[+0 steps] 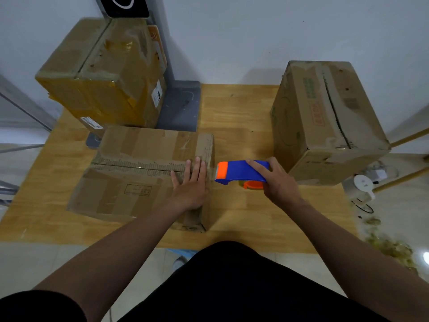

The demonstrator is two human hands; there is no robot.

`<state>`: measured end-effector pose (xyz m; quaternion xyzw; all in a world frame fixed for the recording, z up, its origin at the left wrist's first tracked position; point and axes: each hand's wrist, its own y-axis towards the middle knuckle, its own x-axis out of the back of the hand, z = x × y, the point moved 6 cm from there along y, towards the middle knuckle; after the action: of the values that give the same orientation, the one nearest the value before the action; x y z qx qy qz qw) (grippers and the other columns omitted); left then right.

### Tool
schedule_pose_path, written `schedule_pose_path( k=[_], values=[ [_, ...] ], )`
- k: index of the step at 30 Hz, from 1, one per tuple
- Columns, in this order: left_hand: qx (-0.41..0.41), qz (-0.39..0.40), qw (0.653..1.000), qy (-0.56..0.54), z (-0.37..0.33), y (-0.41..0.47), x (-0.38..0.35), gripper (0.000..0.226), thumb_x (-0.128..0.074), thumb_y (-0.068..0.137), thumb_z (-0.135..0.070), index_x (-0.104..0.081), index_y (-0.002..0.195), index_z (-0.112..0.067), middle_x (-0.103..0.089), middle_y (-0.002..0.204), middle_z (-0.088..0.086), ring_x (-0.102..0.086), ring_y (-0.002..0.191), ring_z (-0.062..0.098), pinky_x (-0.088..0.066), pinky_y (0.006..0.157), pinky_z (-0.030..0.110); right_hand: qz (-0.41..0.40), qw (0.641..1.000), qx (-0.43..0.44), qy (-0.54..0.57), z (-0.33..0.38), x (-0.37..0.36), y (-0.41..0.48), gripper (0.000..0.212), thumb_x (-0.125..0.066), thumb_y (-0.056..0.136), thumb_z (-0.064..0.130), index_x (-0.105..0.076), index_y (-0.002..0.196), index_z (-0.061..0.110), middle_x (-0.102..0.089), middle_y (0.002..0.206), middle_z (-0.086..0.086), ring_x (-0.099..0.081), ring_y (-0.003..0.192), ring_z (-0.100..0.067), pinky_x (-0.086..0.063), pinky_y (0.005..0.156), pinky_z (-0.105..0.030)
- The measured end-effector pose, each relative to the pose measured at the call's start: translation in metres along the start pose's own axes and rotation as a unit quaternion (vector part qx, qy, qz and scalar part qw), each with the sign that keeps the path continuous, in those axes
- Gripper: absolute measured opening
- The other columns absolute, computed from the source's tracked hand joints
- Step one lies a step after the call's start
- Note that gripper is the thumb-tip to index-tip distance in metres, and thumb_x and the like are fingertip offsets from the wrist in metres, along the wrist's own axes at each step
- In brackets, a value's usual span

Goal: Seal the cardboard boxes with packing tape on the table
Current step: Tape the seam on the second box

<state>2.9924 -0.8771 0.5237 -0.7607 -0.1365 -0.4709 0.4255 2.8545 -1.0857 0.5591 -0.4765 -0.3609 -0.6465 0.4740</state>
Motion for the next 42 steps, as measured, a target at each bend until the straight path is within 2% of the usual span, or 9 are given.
schedule_pose_path(
  k=[7,11,15,21,26,29,33,39,42],
  values=[
    [0.010,0.008,1.000,-0.005,-0.002,0.000,0.002,0.081,-0.033,0.104,-0.032,0.025,0.159,-0.023,0.041,0.161,-0.005,0.037,0.149,0.023,0.011,0.117,0.071,-0.009,1.000,0.002,0.020,-0.015,-0.001,-0.006,0.080,-0.063,0.094,0.020,-0.016,0.153,0.049,-0.037,0.113,-0.002,-0.050,0.091,-0.018,-0.057,0.056,-0.039],
    [0.021,0.016,1.000,-0.008,-0.002,0.002,0.001,0.082,-0.035,0.103,-0.033,0.026,0.158,-0.024,0.041,0.161,-0.006,0.036,0.149,0.024,0.011,0.117,0.071,-0.008,1.000,-0.001,0.029,-0.035,0.002,-0.016,0.083,-0.065,0.092,0.014,-0.019,0.152,0.049,-0.038,0.116,-0.004,-0.053,0.092,-0.022,-0.057,0.058,-0.041],
    [0.023,0.020,1.000,0.001,-0.001,0.002,0.001,0.083,-0.035,0.104,-0.036,0.027,0.158,-0.024,0.042,0.160,-0.006,0.036,0.149,0.023,0.012,0.117,0.070,-0.012,0.999,0.012,0.048,-0.038,0.001,-0.020,0.085,-0.069,0.089,0.010,-0.023,0.152,0.045,-0.042,0.114,-0.007,-0.054,0.085,-0.022,-0.055,0.054,-0.038],
    [0.020,0.028,0.999,0.012,-0.001,0.002,0.002,0.081,-0.033,0.106,-0.039,0.028,0.158,-0.022,0.042,0.160,-0.005,0.036,0.149,0.024,0.012,0.118,0.070,-0.013,0.999,-0.019,0.034,-0.076,0.003,-0.030,0.083,-0.069,0.087,0.009,-0.030,0.150,0.046,-0.042,0.113,-0.005,-0.055,0.082,-0.023,-0.055,0.055,-0.041],
    [0.021,0.025,0.999,0.011,0.000,0.004,0.002,0.085,-0.037,0.106,-0.040,0.028,0.157,-0.024,0.044,0.158,-0.006,0.037,0.149,0.023,0.013,0.118,0.069,0.037,0.999,-0.007,-0.018,-0.045,-0.005,-0.011,0.069,-0.060,0.094,0.022,-0.025,0.148,0.046,-0.036,0.111,-0.003,-0.049,0.099,-0.022,-0.057,0.068,-0.041],
    [0.022,0.020,0.999,0.012,-0.001,0.003,0.002,0.086,-0.038,0.106,-0.041,0.029,0.157,-0.025,0.044,0.158,-0.006,0.036,0.149,0.023,0.012,0.119,0.069,0.059,0.998,-0.019,-0.031,-0.030,-0.015,-0.007,0.067,-0.061,0.095,0.028,-0.024,0.149,0.046,-0.035,0.113,-0.003,-0.048,0.104,-0.022,-0.057,0.071,-0.040],
    [0.018,0.017,1.000,0.014,-0.002,0.002,0.002,0.085,-0.037,0.106,-0.042,0.028,0.157,-0.024,0.042,0.160,-0.005,0.036,0.149,0.023,0.011,0.119,0.069,0.079,0.995,-0.032,-0.046,-0.017,-0.025,0.002,0.072,-0.063,0.094,0.019,-0.024,0.149,0.045,-0.037,0.115,-0.004,-0.049,0.105,-0.025,-0.058,0.071,-0.039],
    [0.021,0.024,0.999,0.021,-0.002,0.001,0.003,0.084,-0.036,0.107,-0.041,0.028,0.157,-0.023,0.043,0.160,-0.005,0.036,0.149,0.024,0.008,0.118,0.071,0.089,0.992,-0.039,-0.075,-0.003,-0.036,0.018,0.069,-0.065,0.093,0.021,-0.028,0.146,0.043,-0.041,0.117,-0.006,-0.053,0.102,-0.027,-0.059,0.067,-0.037],
    [0.021,0.025,0.999,0.022,-0.003,0.001,0.003,0.084,-0.036,0.107,-0.041,0.028,0.157,-0.023,0.042,0.160,-0.005,0.036,0.149,0.024,0.008,0.118,0.071,0.099,0.992,-0.036,-0.065,-0.001,-0.039,0.022,0.064,-0.059,0.096,0.019,-0.029,0.149,0.041,-0.042,0.120,-0.007,-0.053,0.106,-0.029,-0.058,0.074,-0.038]
  ],
)
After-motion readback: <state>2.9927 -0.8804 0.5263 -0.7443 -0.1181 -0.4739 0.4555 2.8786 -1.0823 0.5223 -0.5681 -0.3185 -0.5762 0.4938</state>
